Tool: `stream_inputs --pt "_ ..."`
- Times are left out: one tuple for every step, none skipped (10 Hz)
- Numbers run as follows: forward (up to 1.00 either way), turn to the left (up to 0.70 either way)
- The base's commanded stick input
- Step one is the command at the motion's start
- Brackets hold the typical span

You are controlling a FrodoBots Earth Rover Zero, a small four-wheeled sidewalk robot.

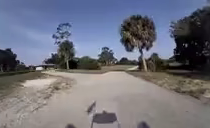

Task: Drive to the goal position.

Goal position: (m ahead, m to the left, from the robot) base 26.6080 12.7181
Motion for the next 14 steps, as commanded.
stream_inputs --pt "1.0 0.4" --pt "1.0 0.4" --pt "1.0 0.4" --pt "1.0 0.4" --pt "1.0 0.15" --pt "1.0 0.04" --pt "1.0 0.03" --pt "1.0 0.03" --pt "1.0 0.03" --pt "1.0 0.03" --pt "1.0 0.03" --pt "1.0 0.03" --pt "1.0 0.05" --pt "1.0 0.34"
